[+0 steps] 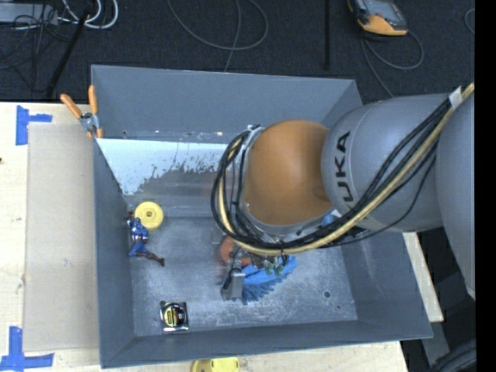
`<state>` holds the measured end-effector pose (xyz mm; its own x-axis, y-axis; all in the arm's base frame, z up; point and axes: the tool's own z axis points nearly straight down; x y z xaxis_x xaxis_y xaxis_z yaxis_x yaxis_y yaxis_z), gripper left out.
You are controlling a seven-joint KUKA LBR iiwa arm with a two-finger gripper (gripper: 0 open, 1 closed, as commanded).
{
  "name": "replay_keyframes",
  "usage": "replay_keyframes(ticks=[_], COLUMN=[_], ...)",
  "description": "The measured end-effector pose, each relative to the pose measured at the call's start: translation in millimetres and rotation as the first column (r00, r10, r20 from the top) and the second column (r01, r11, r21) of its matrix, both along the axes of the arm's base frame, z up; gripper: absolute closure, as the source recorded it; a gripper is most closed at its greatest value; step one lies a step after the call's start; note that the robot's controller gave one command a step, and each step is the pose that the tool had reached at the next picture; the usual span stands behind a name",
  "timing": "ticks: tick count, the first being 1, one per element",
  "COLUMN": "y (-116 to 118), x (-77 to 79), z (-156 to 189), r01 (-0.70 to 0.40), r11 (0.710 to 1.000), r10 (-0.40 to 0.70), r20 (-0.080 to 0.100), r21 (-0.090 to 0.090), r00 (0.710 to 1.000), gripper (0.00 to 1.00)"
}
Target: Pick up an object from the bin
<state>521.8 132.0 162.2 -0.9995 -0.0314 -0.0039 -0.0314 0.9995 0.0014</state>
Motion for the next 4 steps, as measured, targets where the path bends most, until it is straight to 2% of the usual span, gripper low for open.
replay_keyframes(ticks=[1,2,3,4], y=[-13,-15,-5,-24], x=[-18.1,-9.4,-10.6,20.9], z=[-23,-25,-46,-68], r01=[-0.042,-0.059,-0.088,-0.12], r11=[0.999,0.998,0.996,0.993], r10=[0.042,0.059,0.088,0.12], r20=[-0.014,-0.005,-0.009,0.0], r21=[-0.003,-0.001,-0.005,0.003], r00=[0.999,0.998,0.996,0.993], gripper=[0.0,0.0,0.0,0.0])
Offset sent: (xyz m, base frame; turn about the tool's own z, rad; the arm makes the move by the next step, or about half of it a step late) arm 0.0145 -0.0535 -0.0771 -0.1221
